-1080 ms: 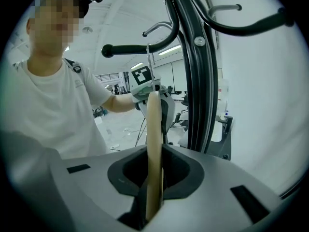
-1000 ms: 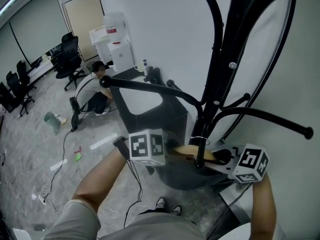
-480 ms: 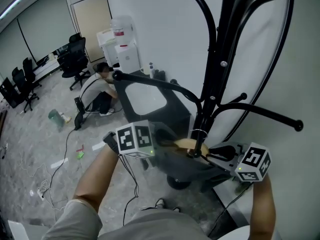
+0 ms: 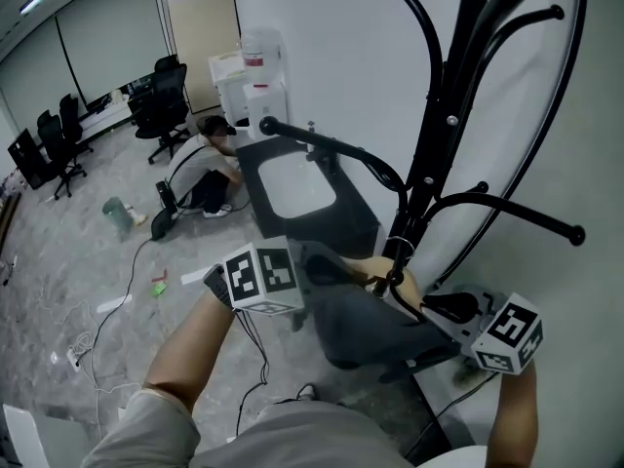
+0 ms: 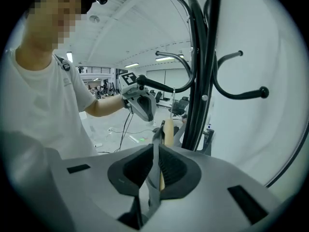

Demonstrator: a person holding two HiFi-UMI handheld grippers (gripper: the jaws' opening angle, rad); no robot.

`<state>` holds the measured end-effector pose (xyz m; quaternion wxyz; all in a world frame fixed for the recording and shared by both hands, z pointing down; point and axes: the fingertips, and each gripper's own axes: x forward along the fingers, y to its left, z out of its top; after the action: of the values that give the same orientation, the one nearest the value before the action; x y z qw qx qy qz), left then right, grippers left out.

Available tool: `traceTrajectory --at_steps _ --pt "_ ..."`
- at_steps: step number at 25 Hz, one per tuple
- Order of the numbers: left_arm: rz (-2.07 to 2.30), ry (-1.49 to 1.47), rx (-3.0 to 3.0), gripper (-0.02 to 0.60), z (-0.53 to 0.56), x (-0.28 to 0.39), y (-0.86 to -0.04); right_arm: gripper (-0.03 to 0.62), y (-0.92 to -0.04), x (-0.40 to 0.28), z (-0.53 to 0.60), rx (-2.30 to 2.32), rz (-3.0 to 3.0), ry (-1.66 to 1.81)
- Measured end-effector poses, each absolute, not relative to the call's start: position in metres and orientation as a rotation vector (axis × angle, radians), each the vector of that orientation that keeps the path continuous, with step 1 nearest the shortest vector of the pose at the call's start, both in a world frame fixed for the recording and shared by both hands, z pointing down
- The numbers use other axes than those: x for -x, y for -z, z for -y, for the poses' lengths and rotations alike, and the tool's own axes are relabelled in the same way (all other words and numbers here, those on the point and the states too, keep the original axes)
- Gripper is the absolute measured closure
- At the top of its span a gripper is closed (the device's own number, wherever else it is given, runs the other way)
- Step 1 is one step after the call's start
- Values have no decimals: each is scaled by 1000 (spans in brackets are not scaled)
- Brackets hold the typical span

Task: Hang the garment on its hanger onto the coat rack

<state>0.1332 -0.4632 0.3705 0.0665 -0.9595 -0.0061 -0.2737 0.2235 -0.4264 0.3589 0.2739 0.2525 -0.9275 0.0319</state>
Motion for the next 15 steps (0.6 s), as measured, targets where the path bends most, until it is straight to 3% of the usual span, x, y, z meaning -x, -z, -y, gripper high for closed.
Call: traceTrajectory --at_steps 15 --pt "159 740 2956 575 380 -166 -368 579 -359 -200 366 -648 2593 -195"
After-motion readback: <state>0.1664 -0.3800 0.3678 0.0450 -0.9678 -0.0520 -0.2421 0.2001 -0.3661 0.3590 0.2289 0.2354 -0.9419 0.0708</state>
